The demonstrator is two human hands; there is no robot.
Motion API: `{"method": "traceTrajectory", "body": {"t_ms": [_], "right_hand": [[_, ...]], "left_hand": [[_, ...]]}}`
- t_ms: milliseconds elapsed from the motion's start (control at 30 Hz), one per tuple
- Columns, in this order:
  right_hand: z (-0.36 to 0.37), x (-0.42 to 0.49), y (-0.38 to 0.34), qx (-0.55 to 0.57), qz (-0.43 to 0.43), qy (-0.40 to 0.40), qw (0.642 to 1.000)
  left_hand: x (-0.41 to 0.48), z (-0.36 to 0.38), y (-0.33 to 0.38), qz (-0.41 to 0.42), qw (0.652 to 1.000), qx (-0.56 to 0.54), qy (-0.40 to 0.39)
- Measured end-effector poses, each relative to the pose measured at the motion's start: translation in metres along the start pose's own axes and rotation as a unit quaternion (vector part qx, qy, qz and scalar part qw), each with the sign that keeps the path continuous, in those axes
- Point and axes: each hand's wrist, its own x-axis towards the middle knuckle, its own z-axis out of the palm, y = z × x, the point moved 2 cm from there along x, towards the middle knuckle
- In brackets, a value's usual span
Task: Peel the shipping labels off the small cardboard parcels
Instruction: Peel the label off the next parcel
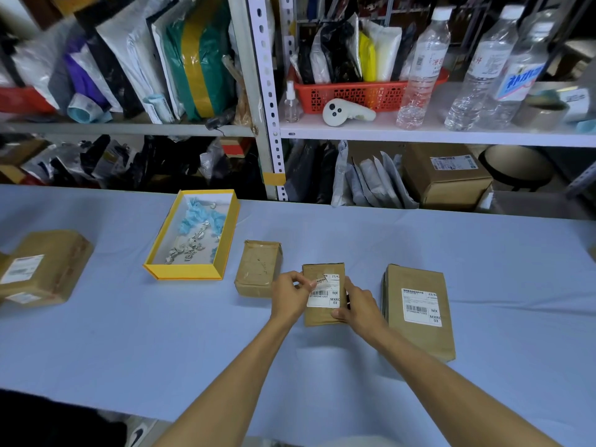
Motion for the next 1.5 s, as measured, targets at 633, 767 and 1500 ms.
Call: {"method": "traceTrajectory", "body": {"t_ms": [633,767,1500], "right_hand": [[0.000,0.001,-0.002,-0.006,0.004,-0.008,1.000],[0.000,0.003,-0.002,-0.009,0.006,-0.011,1.000],[0.002,-0.002,0.001,0.043,0.001,0.006,0.999]], "left_hand": [[-0.012,-0.002,-0.010,0.116,0.993,-0.007,-0.007],[-0.012,-0.002,-0.006,0.096,0.995,-0.012,-0.034],[0.001,0.003,-0.012,0.043,0.999,-0.009,-0.027]]}}
